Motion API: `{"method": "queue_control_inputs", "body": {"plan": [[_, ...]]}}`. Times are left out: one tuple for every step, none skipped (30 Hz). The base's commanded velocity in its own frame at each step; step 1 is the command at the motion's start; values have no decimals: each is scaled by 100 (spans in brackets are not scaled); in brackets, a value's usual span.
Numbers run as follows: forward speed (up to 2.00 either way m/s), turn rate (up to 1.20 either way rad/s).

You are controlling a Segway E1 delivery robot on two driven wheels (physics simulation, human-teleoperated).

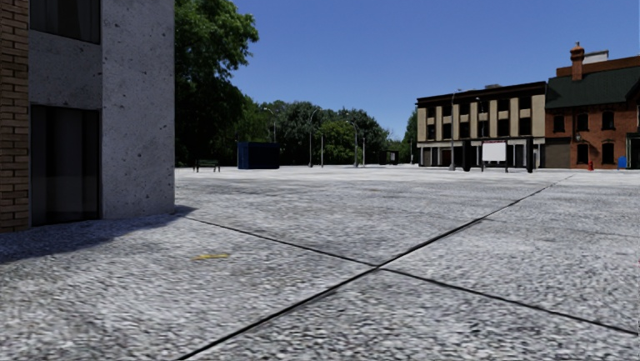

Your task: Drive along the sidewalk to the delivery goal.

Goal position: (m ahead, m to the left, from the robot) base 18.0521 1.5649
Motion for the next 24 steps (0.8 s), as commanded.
{"method": "queue_control_inputs", "body": {"plan": [[200,0],[200,0],[200,0],[200,0],[200,0],[200,0],[200,0],[200,0],[200,0],[200,0],[200,0],[200,0],[200,0],[200,0],[200,0],[200,0],[200,0],[200,0],[200,0],[200,0],[200,0],[200,0],[200,0],[200,0]]}}
